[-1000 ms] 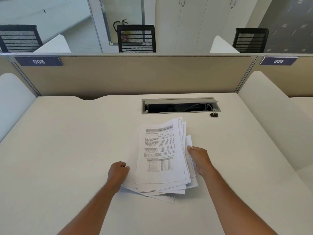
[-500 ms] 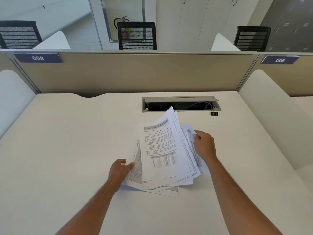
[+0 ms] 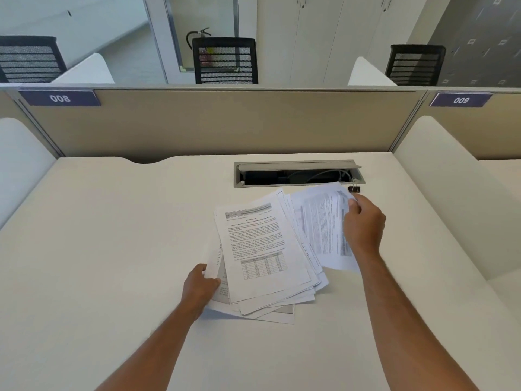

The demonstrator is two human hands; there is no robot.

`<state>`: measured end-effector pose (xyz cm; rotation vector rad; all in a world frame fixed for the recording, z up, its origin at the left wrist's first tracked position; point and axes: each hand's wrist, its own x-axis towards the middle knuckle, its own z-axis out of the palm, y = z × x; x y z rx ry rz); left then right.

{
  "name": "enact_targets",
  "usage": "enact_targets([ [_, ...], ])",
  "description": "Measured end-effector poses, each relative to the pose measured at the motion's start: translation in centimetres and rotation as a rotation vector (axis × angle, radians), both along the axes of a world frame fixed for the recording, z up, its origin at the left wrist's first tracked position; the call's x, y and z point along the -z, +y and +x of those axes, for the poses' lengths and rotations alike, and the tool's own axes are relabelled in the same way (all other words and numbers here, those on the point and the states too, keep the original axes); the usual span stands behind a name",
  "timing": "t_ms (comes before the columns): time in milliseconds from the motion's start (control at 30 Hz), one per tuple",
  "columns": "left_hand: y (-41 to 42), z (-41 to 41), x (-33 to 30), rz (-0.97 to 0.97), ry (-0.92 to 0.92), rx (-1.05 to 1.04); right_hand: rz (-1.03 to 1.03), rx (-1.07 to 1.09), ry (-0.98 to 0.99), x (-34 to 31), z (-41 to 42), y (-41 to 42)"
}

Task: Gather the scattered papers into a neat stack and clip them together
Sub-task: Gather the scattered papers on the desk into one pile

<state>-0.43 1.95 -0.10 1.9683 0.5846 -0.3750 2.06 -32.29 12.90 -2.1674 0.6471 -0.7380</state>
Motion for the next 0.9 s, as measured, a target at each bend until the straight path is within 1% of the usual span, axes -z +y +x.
enact_targets([
  [67,-0.2,0.0,0.0,0.007,0.003,0.000,-0.070,0.007,-0.167,-1.2,-0.1,0.4],
  [100,-0.2,0.0,-0.1,0.011,0.003,-0.001,-0.116,-0.023,-0.262,-1.8,-0.2,0.7],
  [167,-0.2,0.0,-0.2,0.009,-0.007,-0.002,-0.219,-0.154,-0.410,-2.6,-0.5,1.8],
  [233,-0.2,-0.2,-0.2,-0.031,-0.028,-0.001,-0.309,-0.349,-0.482,-2.0,-0.9,3.4],
  [300,-0.2,-0.4,-0.5,-0.050,-0.046,0.019,-0.390,-0.529,-0.450,-0.1,-1.4,5.3],
  [400,-0.4,-0.4,-0.9,-0.012,-0.071,0.055,-0.505,-0.690,-0.291,4.8,-2.5,7.5],
  [533,-0.5,-0.6,-1.4,-0.008,-0.044,0.067,-0.566,-0.821,-0.094,10.7,-5.0,9.4],
  [667,-0.5,-0.5,-1.4,-0.014,-0.057,0.061,-0.617,-0.911,0.069,13.9,-7.3,10.3],
  [733,-0.6,-0.5,-1.3,-0.003,-0.061,0.060,-0.646,-0.923,0.082,14.5,-7.8,10.3],
  [833,-0.8,-0.6,-1.5,0.028,-0.065,0.072,-0.630,-0.898,0.033,14.3,-7.7,10.0],
  [900,-1.1,-0.7,-1.6,0.173,-0.083,0.134,-0.598,-0.865,-0.040,13.0,-7.0,9.8],
])
